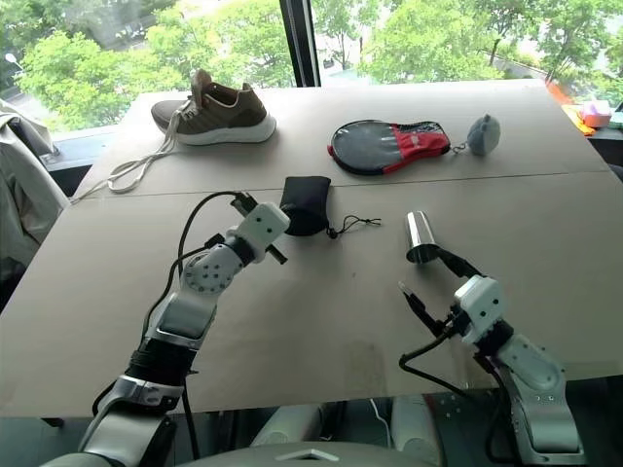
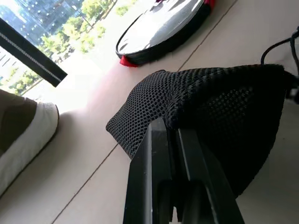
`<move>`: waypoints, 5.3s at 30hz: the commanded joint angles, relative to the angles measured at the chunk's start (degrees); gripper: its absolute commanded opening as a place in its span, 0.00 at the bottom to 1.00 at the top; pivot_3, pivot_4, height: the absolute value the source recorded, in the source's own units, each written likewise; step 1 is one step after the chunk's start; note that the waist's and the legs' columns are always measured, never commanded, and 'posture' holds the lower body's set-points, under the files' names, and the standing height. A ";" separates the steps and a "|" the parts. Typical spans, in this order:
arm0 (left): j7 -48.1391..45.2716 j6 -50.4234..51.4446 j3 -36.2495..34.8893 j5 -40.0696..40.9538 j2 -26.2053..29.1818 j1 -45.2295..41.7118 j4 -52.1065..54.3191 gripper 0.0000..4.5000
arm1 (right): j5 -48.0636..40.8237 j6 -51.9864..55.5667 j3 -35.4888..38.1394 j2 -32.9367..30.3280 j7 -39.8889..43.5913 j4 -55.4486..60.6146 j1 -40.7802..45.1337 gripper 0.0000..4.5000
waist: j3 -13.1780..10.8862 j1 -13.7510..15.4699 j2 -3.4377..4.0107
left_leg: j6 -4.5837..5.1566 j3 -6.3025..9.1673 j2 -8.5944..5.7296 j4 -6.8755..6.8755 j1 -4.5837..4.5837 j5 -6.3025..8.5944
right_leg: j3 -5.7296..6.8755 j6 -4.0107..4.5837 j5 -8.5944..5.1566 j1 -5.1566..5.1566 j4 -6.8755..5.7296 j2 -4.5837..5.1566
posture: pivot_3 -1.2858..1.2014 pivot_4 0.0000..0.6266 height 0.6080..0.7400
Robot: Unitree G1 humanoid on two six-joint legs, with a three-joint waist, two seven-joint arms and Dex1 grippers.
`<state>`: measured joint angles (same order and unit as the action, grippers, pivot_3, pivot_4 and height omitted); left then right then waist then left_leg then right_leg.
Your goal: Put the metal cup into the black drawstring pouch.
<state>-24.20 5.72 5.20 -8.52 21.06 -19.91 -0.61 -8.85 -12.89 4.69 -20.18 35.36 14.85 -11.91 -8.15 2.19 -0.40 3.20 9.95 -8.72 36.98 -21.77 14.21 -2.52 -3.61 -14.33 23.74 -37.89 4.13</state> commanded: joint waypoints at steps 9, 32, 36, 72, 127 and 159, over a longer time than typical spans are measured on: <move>-8.71 11.66 -9.31 22.12 -1.44 1.00 9.86 0.01 | 2.91 4.32 2.76 3.15 -13.07 -10.99 10.81 1.00 | 0.00 -0.88 0.01 | 0.01 -0.03 0.00 0.10 0.02 -0.02 | -0.04 0.02 0.01 -0.02 -0.09 -0.03 | 0.52 0.24 1.00; -0.60 27.48 -10.99 33.40 -6.14 -3.35 11.30 0.00 | -0.48 4.25 -4.06 4.90 -8.68 -1.52 17.28 0.01 | 0.00 -1.40 0.01 | 0.00 0.00 0.00 0.11 0.00 -0.02 | -0.03 0.02 0.01 0.00 -0.09 -0.05 | 0.52 0.24 1.00; -0.94 29.04 -9.45 33.74 -7.35 -4.62 11.30 0.00 | 0.02 4.44 -10.49 3.84 -3.80 3.98 18.95 0.01 | 0.02 -1.52 -0.01 | -0.01 -0.01 0.00 0.13 -0.01 -0.01 | -0.04 0.01 0.01 0.00 -0.05 -0.06 | 0.52 0.24 1.00; -2.54 33.21 -11.71 40.72 -4.16 -9.75 12.87 0.00 | 0.11 12.60 -12.66 9.86 -7.39 -0.67 22.53 0.01 | 0.00 -1.39 0.00 | -0.04 0.06 -0.02 0.13 -0.04 0.00 | 0.01 0.03 0.02 0.05 -0.03 -0.09 | 0.52 0.24 1.00; -14.49 42.81 -7.24 50.69 2.00 -6.35 19.02 0.00 | -23.63 29.69 -7.73 18.17 -11.72 5.52 23.54 0.01 | -0.04 -1.47 -0.03 | -0.06 0.07 0.01 0.09 -0.06 0.02 | -0.03 0.04 0.02 0.05 0.00 -0.09 | 0.52 0.24 1.00; -8.90 41.85 -6.10 56.82 -5.12 -7.23 22.14 0.00 | -9.10 8.14 -8.38 6.04 -20.59 -14.13 36.60 0.01 | -0.23 -2.90 -0.29 | -0.18 -0.06 0.28 0.08 -0.07 -0.05 | -0.26 0.19 0.12 0.08 0.01 -0.29 | 0.52 0.24 1.00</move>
<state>-31.10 48.37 -1.88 48.03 15.63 -27.53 19.34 -7.88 -12.58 -9.06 -14.43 14.99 -3.24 24.20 -8.38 -0.72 -0.68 3.02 9.89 -8.43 37.08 -21.83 14.17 -2.81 -3.41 -14.21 23.81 -37.88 3.84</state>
